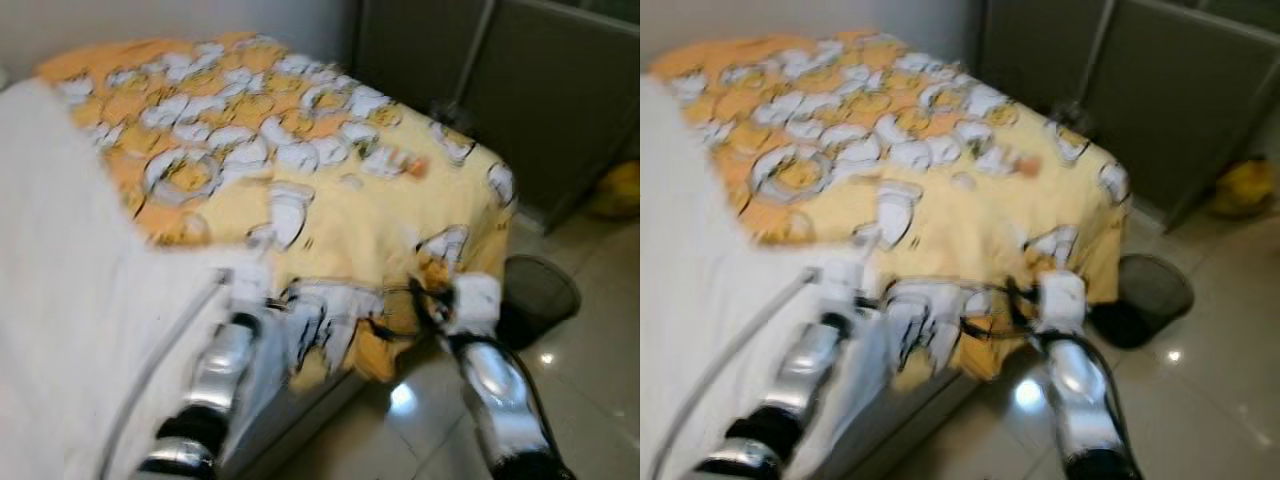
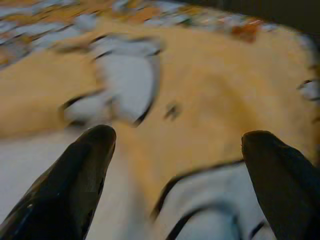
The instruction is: Clean up the room
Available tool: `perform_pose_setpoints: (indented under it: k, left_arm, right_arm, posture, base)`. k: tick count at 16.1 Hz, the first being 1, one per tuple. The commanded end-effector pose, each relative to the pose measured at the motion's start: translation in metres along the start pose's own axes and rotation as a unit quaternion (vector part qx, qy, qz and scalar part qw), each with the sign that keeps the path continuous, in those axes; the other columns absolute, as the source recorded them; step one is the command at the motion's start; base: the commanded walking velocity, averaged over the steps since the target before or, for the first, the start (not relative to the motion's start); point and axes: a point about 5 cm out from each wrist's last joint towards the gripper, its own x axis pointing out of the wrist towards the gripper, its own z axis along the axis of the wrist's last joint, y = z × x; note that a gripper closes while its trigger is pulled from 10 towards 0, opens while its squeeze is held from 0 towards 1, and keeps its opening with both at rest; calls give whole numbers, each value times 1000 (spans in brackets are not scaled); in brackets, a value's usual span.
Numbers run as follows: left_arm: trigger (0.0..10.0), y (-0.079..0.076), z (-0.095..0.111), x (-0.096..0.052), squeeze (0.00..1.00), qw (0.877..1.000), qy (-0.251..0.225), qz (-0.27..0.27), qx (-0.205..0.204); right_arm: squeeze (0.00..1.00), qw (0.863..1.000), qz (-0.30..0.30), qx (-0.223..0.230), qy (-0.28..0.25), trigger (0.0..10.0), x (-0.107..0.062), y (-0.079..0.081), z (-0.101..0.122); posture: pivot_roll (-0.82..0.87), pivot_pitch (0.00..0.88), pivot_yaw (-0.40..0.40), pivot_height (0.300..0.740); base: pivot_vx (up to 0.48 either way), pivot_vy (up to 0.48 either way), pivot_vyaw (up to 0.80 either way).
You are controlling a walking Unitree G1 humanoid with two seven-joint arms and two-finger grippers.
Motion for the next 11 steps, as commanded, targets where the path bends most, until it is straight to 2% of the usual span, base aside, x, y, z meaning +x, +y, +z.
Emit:
perform_pose_setpoints:
  k: [1,2,5,6,7,8,10,11]
  left_arm:
    - [10000,12,3,-1,0,1000,-9,15,3]
    - [10000,13,7,-4,0,999,-31,17,-1]
    - [10000,12,14,-7,0,997,-57,43,-30]
    - [10000,7,26,-5,0,995,-86,43,-39]
    - [10000,7,26,-5,0,995,-86,43,-39]
    - [10000,0,40,-6,0,991,-122,26,-42]
    - [10000,-3,45,-10,0,989,-139,15,-41]
    - [10000,-6,45,-15,0,989,-143,8,-32]
  right_arm:
    - [0,1000,10,2,-10,10000,2,8,3]
    - [0,1000,6,6,-18,10000,1,7,4]
    - [0,999,8,7,-31,10000,5,7,12]
    - [0,999,6,11,-36,10000,8,7,15]
    - [0,999,6,11,-36,10000,8,7,15]
    - [0,999,11,5,-35,10000,10,7,16]
    - [0,999,14,2,-33,10000,12,7,16]
    - [0,999,16,-2,-34,10000,12,6,16]
  posture:
    - [41,0,-19,740]
    - [40,0,-21,740]
    - [44,0,-23,740]
    - [50,0,-23,740]
    - [50,0,-23,740]
    - [56,0,-27,740]
    - [61,0,-29,740]
    - [66,0,-33,740]
  base:
    - [0,0,-800]
    - [0,0,-756]
    - [174,-374,0]
    - [262,-398,0]
    - [262,-398,0]
    - [266,-398,0]
    - [259,-401,0]
    - [244,-412,731]
